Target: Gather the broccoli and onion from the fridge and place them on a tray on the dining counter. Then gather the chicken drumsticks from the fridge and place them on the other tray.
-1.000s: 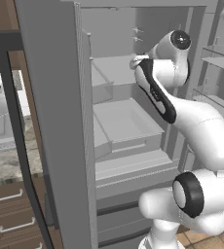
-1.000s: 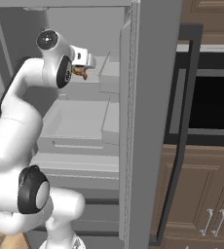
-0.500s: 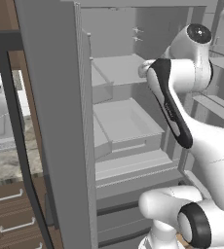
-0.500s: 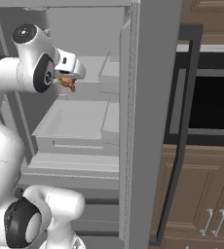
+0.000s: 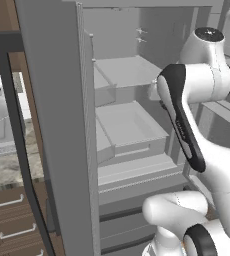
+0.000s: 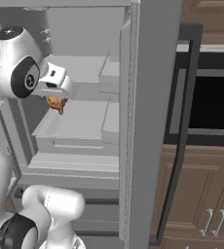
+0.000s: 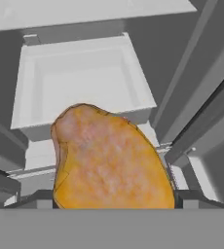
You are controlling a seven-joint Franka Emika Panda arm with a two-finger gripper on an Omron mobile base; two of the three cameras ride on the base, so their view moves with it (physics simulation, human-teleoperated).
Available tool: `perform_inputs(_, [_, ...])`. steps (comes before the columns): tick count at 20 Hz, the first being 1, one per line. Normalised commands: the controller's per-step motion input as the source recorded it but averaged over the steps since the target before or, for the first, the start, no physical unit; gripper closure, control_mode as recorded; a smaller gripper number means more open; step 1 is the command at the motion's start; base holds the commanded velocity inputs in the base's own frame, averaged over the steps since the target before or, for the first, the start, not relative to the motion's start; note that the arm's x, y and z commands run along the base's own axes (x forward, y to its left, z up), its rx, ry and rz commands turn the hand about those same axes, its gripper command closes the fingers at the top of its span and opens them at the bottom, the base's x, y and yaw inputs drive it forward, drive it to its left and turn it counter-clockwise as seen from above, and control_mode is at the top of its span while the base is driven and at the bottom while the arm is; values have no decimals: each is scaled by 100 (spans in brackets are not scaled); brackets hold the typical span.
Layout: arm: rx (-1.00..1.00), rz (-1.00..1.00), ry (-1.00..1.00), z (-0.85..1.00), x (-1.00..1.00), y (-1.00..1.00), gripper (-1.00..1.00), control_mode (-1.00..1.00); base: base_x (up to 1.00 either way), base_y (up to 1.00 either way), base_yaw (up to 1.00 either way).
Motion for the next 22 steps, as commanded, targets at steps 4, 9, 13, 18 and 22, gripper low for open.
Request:
perform_inputs(4, [0,0,8,-56,-84,0,100,-100,0,0,0])
perform_inputs(9, [0,0,0,-49,-85,0,100,-100,0,0,0])
perform_inputs(13, [0,0,1,-59,-29,-1,100,-100,0,0,0])
perform_inputs(18, [0,0,0,-29,-2,-1,100,-100,0,0,0])
perform_inputs(22, [0,0,0,0,-1,0,100,-100,0,0,0])
